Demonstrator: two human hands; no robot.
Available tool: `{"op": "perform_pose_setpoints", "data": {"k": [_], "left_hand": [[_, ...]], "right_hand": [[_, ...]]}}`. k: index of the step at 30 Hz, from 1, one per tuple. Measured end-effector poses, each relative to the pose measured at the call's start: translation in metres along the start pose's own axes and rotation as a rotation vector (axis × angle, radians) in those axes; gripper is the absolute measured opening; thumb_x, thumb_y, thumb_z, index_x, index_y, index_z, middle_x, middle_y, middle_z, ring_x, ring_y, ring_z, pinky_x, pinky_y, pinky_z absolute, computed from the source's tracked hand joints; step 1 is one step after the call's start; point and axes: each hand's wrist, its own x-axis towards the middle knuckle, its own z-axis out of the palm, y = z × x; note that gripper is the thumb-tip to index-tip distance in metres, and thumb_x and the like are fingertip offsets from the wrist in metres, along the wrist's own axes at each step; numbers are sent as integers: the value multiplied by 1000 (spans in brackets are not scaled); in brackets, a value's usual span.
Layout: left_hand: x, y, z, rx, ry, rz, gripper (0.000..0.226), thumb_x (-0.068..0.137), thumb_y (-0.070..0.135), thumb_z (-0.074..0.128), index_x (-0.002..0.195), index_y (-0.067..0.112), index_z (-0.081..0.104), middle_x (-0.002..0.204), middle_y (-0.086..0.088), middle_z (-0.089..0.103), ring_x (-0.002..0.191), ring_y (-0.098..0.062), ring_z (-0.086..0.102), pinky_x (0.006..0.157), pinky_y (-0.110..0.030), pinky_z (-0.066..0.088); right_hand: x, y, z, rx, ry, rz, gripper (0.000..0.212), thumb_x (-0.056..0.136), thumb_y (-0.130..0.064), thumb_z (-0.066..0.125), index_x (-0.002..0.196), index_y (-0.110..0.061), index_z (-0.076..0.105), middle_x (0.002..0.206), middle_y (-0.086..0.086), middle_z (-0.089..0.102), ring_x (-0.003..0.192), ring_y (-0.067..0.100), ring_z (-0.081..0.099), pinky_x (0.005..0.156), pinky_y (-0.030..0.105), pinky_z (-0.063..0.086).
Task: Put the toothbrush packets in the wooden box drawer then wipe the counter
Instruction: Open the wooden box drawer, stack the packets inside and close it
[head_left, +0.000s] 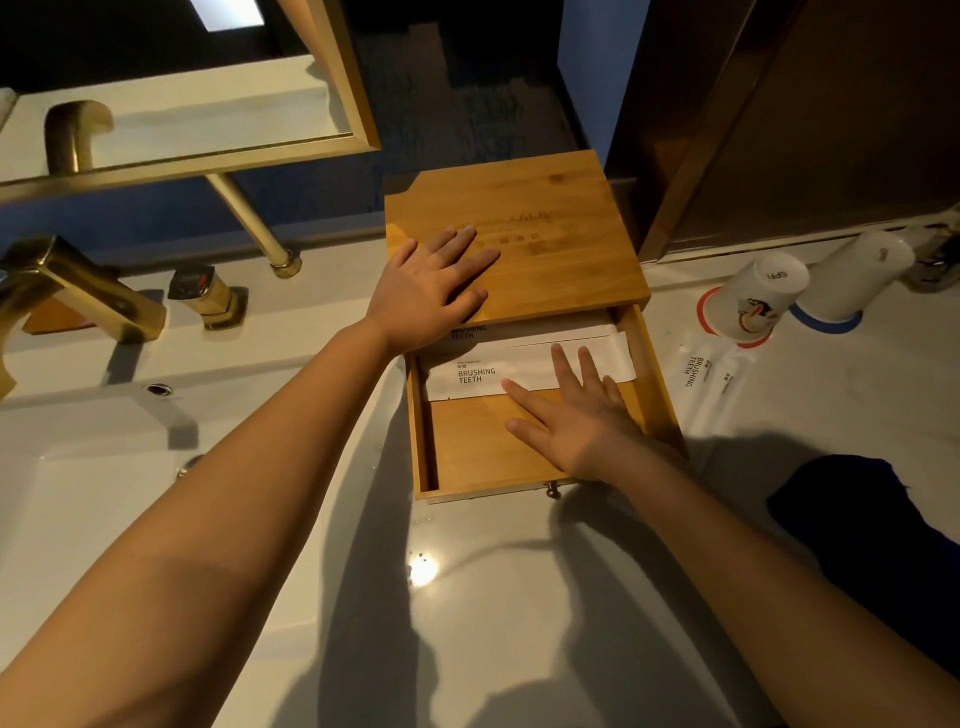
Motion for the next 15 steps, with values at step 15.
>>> {"op": "perform_pose_setpoints", "data": {"k": [15], "left_hand": [[-2,2,-3,-11,-32,-14,52,92,50,23,143,39,23,157,1,17,146,-19,13,116,-45,8]], "right_hand": [[-18,19,-11,151,125,-135,49,94,-54,25,142,-43,24,159,-2,-10,145,19,-17,117,40,-4]]}}
